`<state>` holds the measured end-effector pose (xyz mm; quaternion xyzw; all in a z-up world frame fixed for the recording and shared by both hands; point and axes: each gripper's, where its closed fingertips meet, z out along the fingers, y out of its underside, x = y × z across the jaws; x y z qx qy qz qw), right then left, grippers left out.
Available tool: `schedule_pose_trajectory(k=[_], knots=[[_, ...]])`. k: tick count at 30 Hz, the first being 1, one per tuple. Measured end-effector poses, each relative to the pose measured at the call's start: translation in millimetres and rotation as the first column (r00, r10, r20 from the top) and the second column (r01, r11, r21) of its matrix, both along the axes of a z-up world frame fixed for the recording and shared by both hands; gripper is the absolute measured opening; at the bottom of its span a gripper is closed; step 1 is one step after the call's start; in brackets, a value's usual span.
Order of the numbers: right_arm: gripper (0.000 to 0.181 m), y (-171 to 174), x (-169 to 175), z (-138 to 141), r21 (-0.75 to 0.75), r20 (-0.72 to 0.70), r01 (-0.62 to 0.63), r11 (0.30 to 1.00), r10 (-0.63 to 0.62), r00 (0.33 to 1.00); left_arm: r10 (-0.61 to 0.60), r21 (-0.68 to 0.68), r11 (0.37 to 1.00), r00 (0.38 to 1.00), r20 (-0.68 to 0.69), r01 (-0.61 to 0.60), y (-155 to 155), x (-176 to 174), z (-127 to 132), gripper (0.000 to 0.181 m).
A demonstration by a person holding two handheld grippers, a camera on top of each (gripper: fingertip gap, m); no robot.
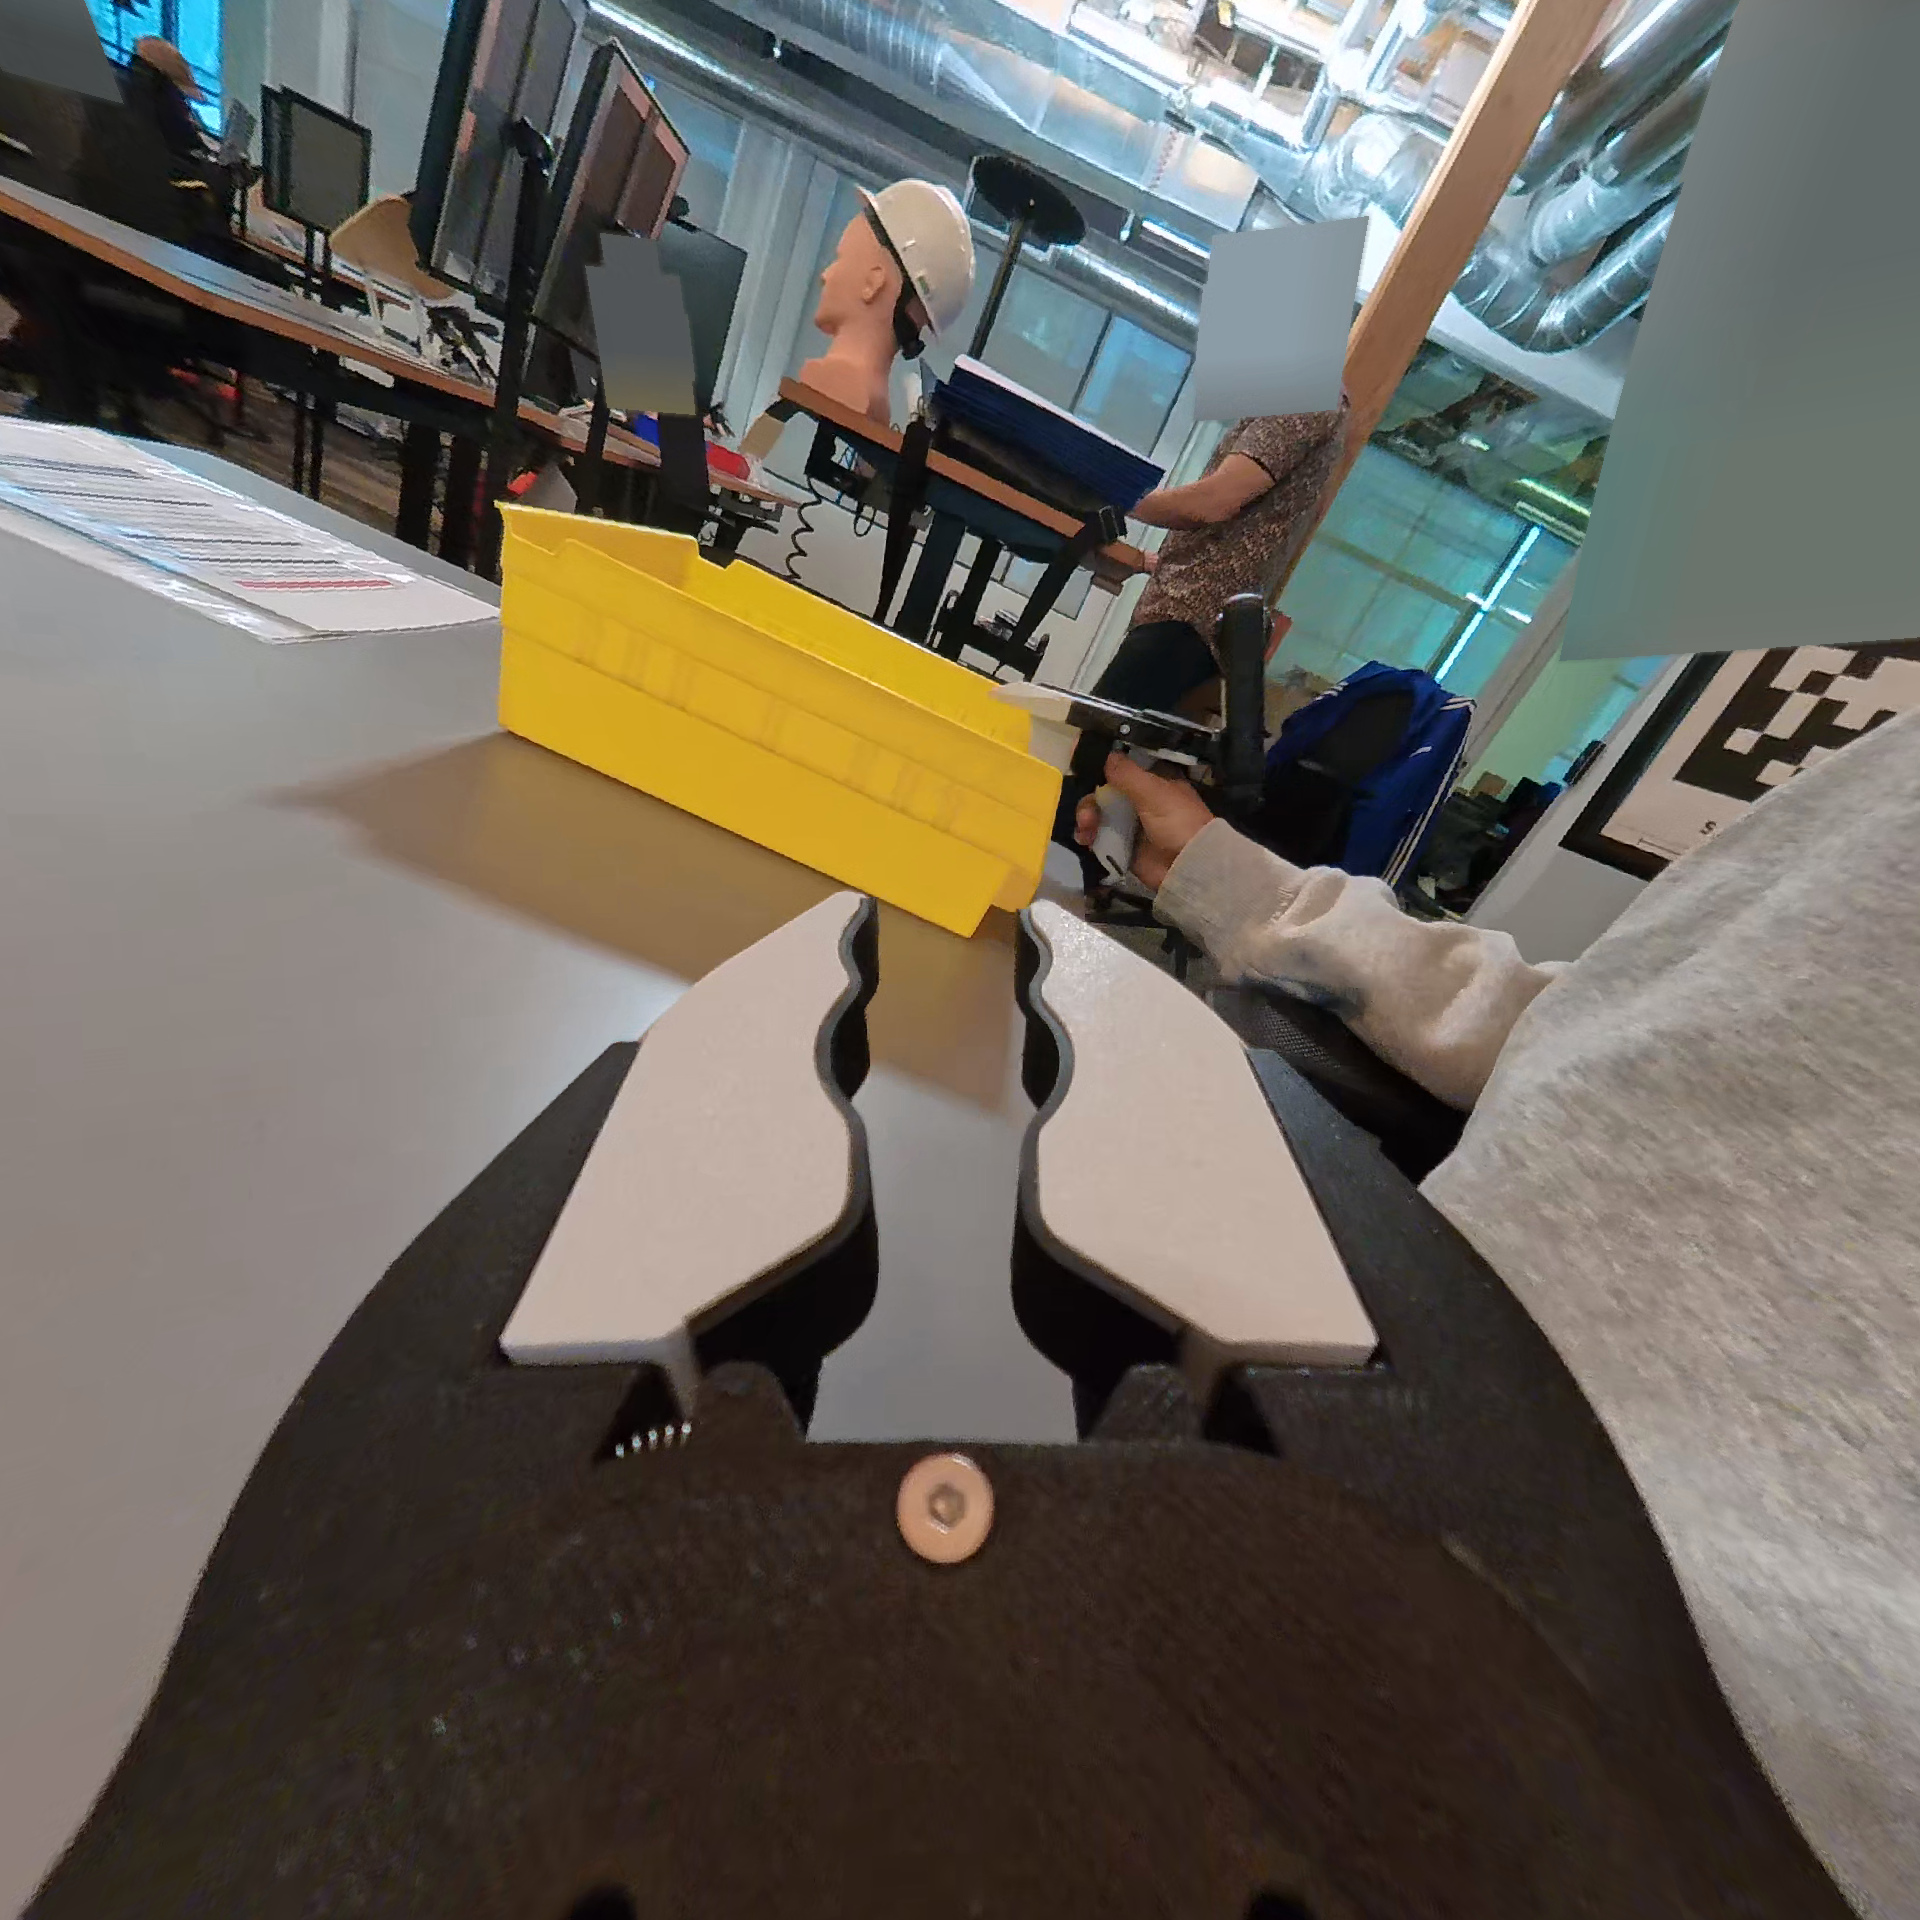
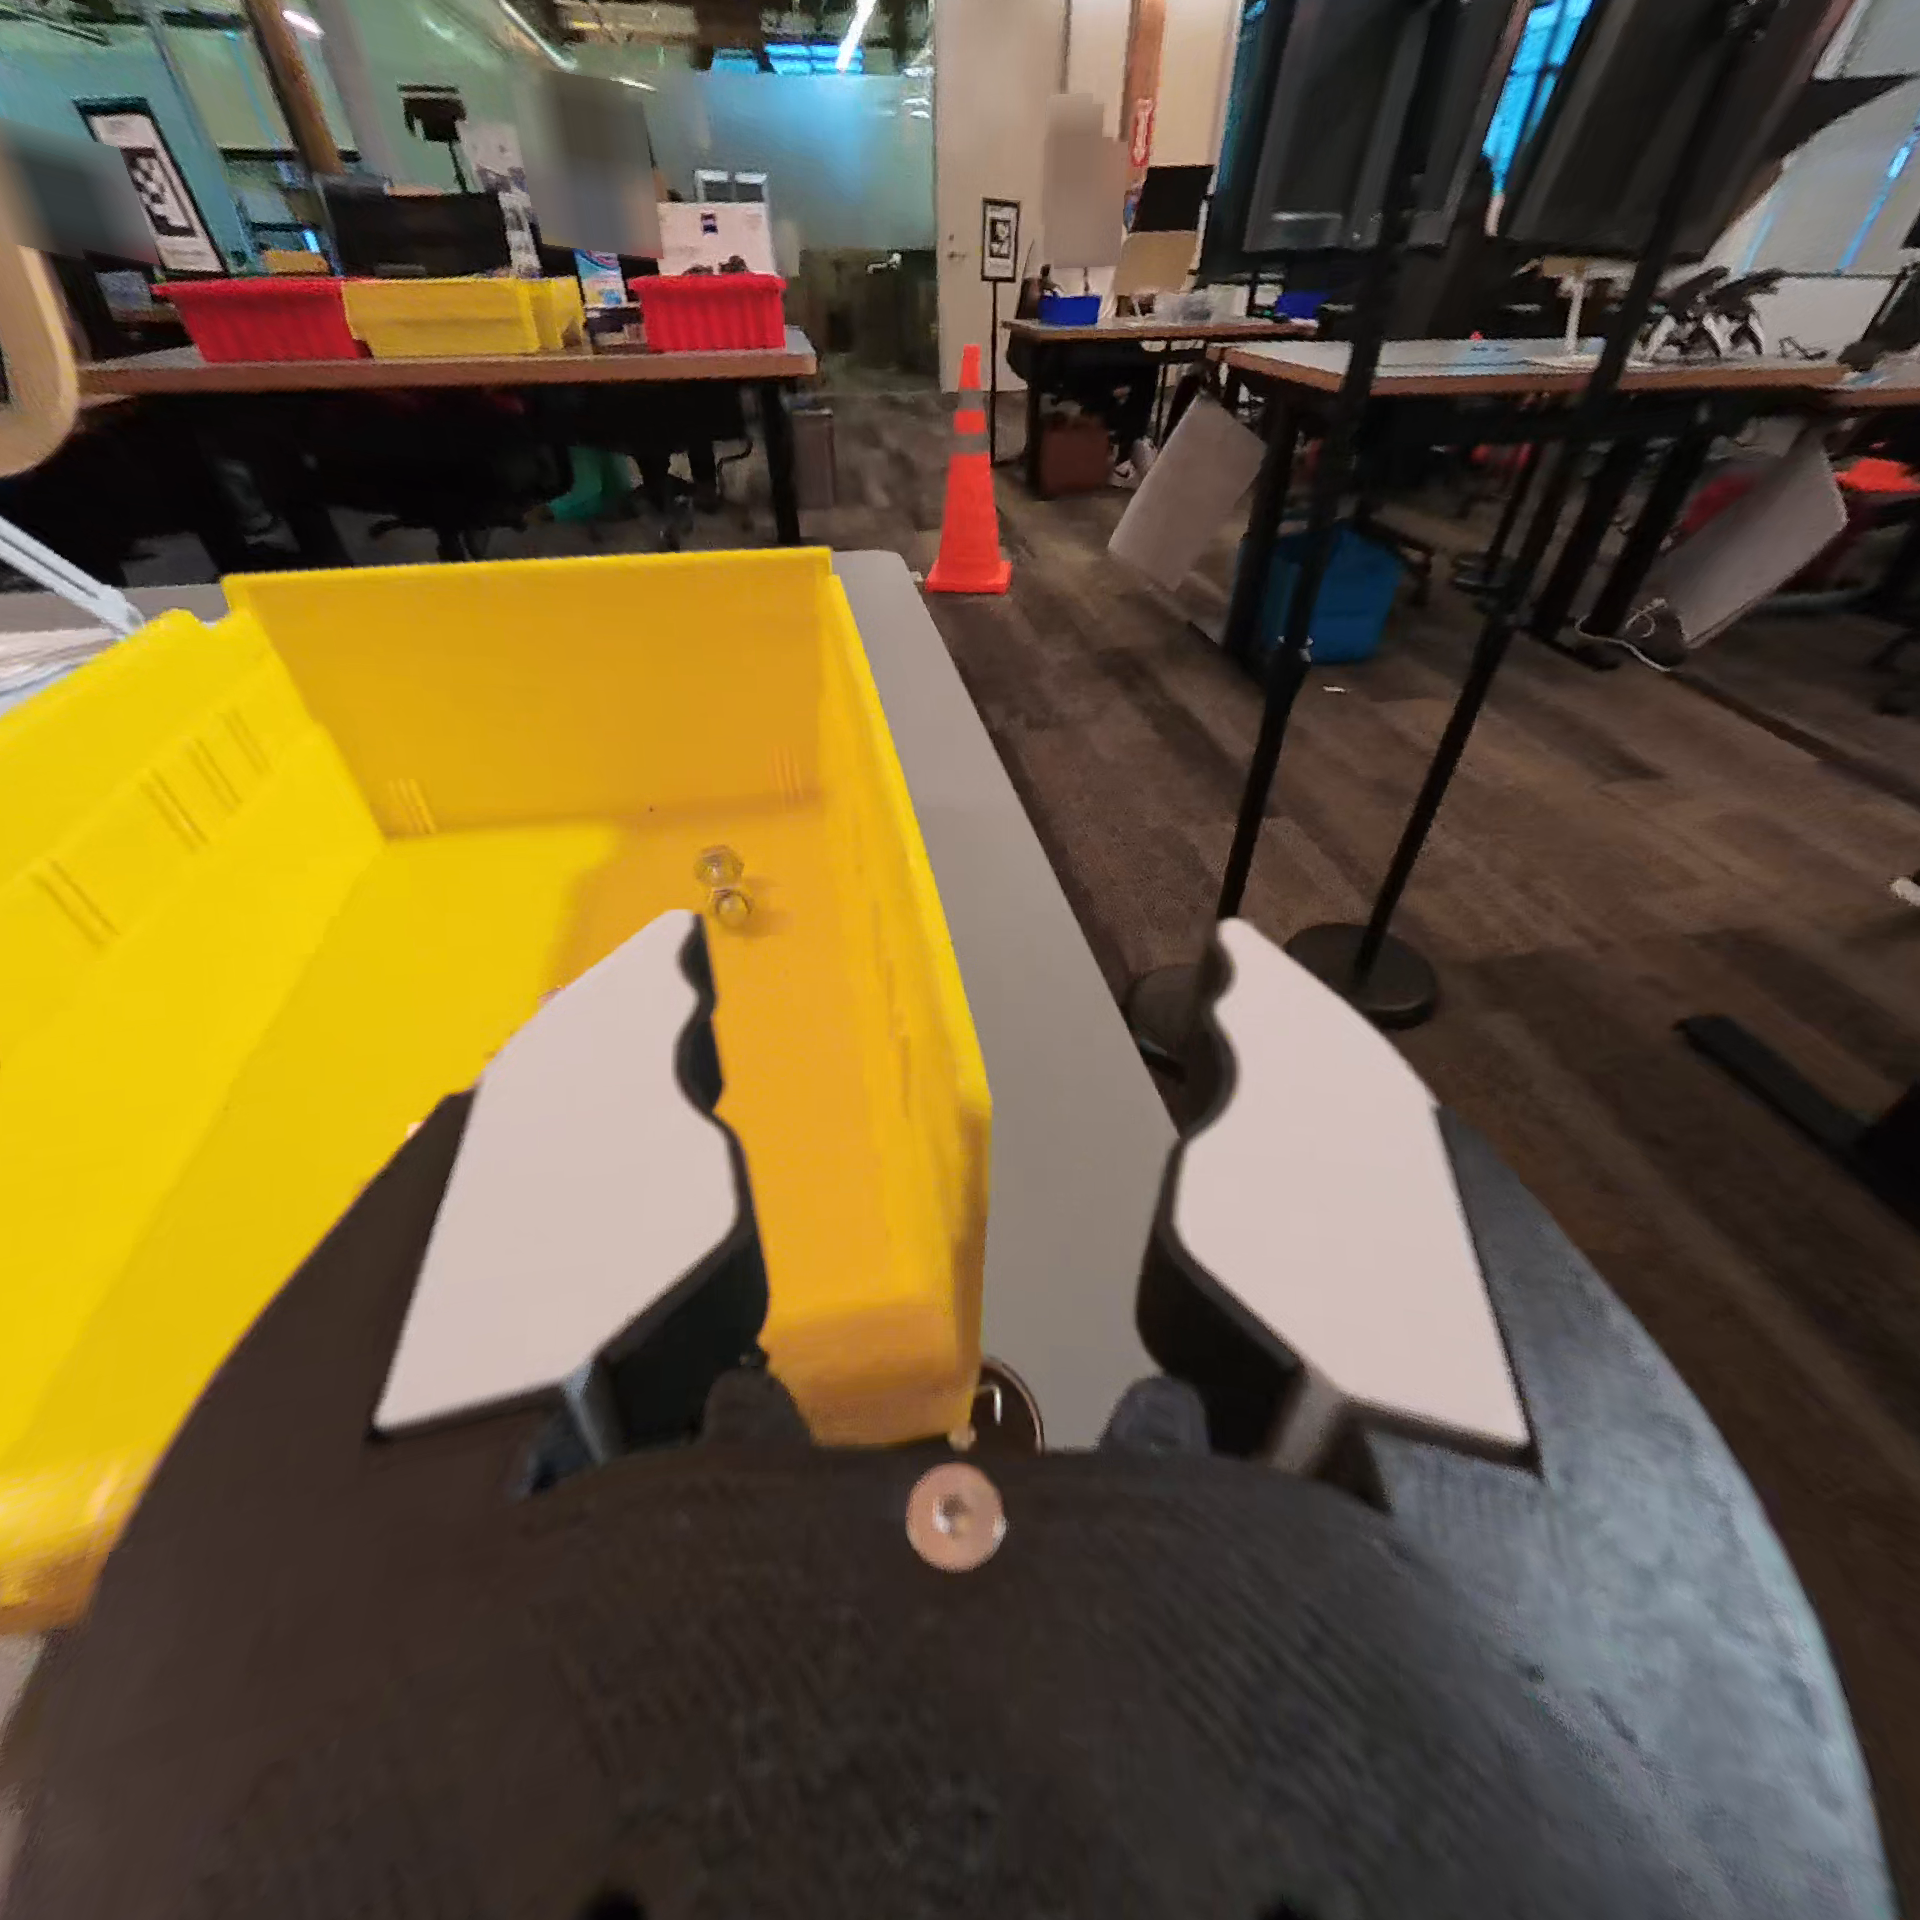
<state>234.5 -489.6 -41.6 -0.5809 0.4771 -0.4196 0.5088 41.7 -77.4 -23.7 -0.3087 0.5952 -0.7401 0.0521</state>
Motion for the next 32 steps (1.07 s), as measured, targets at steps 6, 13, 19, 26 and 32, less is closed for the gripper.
schedule_pose_trajectory(k=[6,13,19,26,32], knots=[[0.116,9,25,-17,0.005,-0.104,-0.066,0.998,0.066,0.992,0.0,-0.002,1.0,1.0,-0.019,0.0,3,-6,-4,0.025],[0.092,22,26,-40,-0.028,-0.255,-0.131,0.991,0.119,0.96,-0.01,-0.004,1.0,1.0,-0.02,0.01,4,-13,-3,0.025],[0.042,27,24,-54,-0.092,-0.338,-0.141,0.986,0.103,0.936,0.038,-0.005,0.999,0.999,0.021,-0.038,7,-12,4,0.02],[0.006,29,19,-54,0.081,-0.369,-0.139,0.987,0.16,0.915,0.188,-0.006,0.982,0.973,0.136,-0.189,25,-6,23,0.016],[0.007,47,11,-49,0.172,-0.356,-0.179,0.969,0.231,0.906,0.279,-0.214,0.939,0.96,0.019,-0.269,52,-1,50,0.015]])
